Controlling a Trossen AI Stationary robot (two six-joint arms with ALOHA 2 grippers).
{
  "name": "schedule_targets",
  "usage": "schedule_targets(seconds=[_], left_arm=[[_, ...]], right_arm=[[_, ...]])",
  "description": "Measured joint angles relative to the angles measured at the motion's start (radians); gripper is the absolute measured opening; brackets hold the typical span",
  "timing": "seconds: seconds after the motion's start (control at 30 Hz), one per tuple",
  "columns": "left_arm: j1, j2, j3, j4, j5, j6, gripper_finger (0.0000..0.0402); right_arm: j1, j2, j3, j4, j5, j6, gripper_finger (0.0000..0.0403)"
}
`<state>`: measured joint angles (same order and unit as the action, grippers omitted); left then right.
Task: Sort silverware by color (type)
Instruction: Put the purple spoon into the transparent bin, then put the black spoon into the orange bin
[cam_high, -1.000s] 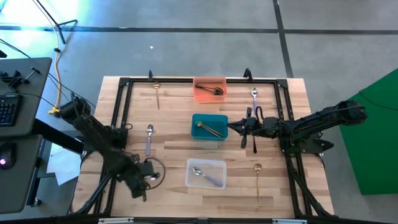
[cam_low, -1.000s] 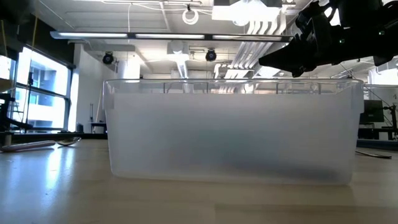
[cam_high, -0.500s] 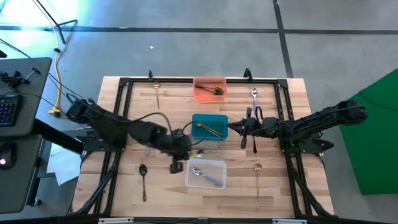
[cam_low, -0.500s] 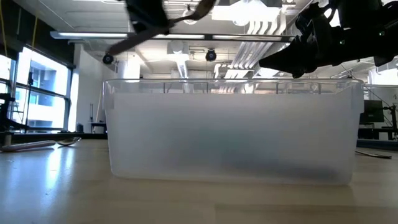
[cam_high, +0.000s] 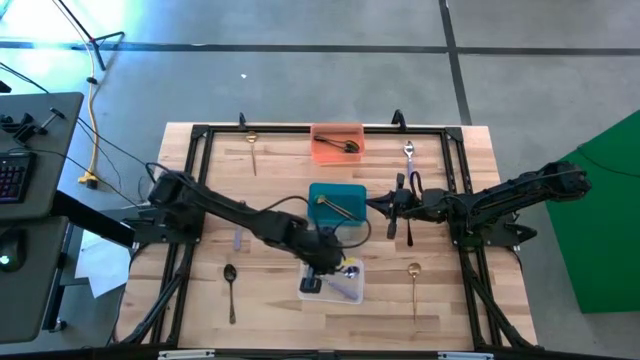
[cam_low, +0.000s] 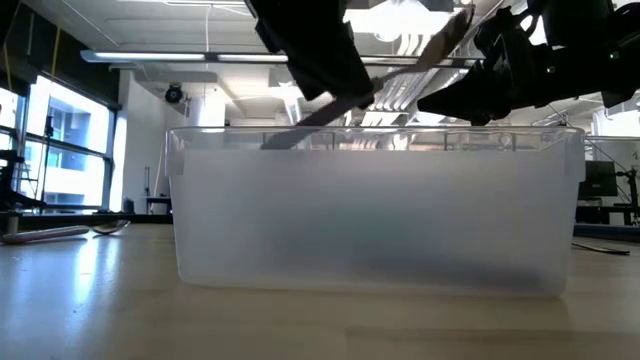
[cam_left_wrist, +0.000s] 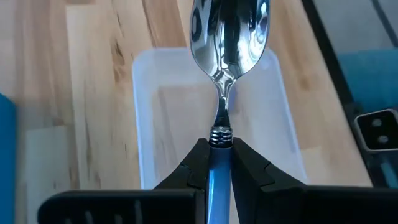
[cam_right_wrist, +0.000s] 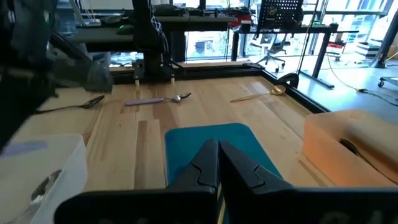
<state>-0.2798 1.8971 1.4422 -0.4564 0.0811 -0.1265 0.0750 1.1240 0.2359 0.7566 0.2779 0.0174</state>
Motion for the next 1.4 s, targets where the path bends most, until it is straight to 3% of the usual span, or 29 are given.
schedule_targets(seconds=[0.53,0.8,0.93,1.1,1.4], left_arm=[[-0.012,0.099,0.001,-0.104,0.0,0.025,0.0022],[-0.001,0.089,0.001,-0.101,-0.005,0.022,0.0115],[-0.001,0.047,0.0,-0.106,-0.025,0.061,0.0134],[-0.011,-0.028,-0.078,-0.017,-0.064,0.093,0.0103],[0.026,-0.269,-0.492,0.521,-0.044,-0.01,0.0005]], right_arm=[[0.0,0.0,0.0,-0.01,0.0,0.005,0.0],[0.0,0.0,0.0,-0.018,0.0,0.022,0.0],[0.0,0.0,0.0,-0.038,0.0,0.066,0.0],[0.0,0.0,0.0,-0.043,0.014,0.072,0.0],[0.0,0.0,0.0,-0.057,0.046,0.102,0.0]])
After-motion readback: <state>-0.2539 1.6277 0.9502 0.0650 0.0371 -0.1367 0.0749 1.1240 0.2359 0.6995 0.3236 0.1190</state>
